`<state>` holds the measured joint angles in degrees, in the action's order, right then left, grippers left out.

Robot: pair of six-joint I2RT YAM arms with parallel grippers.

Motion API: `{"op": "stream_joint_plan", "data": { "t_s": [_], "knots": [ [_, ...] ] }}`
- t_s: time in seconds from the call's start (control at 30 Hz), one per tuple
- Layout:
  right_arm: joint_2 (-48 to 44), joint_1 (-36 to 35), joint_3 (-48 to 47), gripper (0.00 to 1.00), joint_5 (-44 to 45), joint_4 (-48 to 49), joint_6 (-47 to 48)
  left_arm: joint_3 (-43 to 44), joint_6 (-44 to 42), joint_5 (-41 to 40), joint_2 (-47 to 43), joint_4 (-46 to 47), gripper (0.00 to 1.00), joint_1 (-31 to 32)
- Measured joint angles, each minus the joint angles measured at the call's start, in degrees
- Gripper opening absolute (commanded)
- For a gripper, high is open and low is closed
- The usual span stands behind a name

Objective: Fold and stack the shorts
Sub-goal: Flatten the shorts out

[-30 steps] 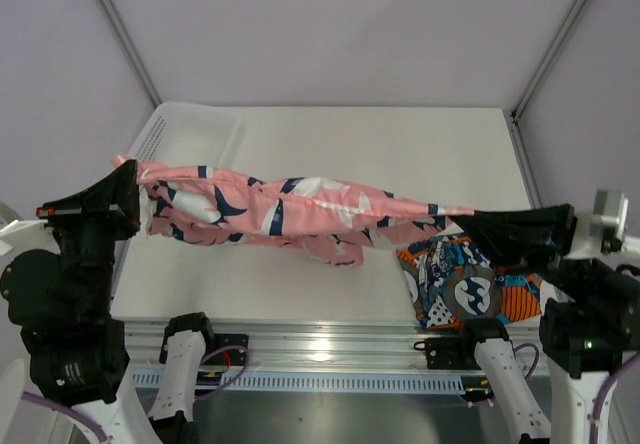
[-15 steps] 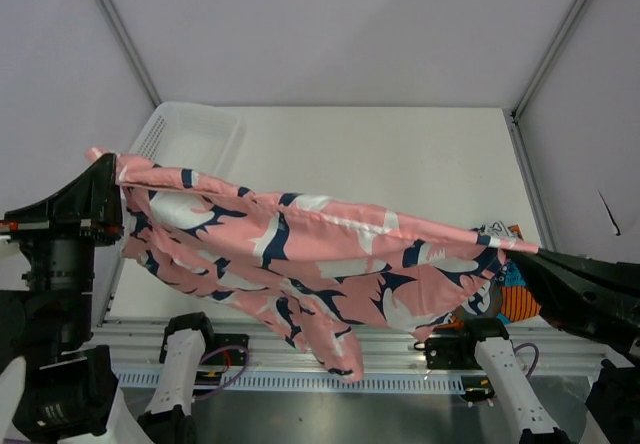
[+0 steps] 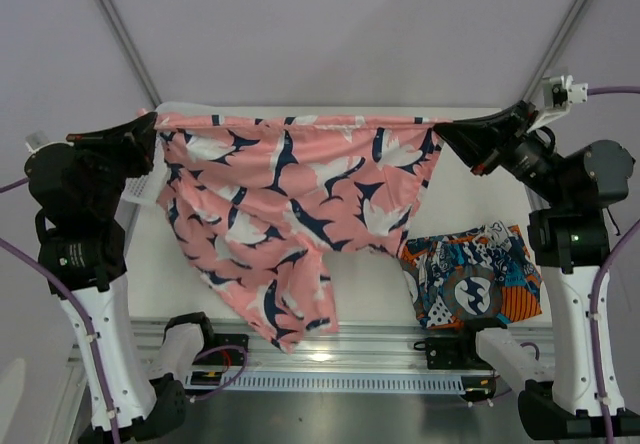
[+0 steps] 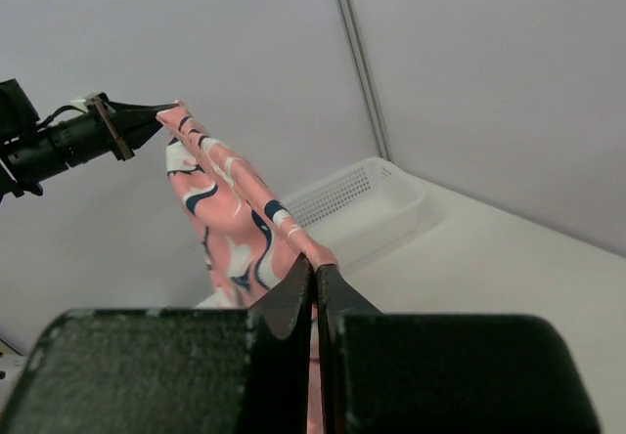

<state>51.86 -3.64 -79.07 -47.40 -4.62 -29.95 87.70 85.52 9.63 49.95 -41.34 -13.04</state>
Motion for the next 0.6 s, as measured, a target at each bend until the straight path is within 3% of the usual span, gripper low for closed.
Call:
{"op": "stream_joint_plan", "data": {
  "t_s": [0.23, 0.6],
  "knots": [
    [-1.5, 0.0, -2.4, 0.00, -0.5, 1.4, -1.6, 3.7, -0.5, 0.0, -0.9, 0.4, 0.00, 0.0],
    [-19.6, 0.0, -10.3, 0.00, -0.4, 1.4, -1.5, 11.3, -0.7, -2.0, -15.0, -0.5, 0.00, 0.0]
  ]
}}
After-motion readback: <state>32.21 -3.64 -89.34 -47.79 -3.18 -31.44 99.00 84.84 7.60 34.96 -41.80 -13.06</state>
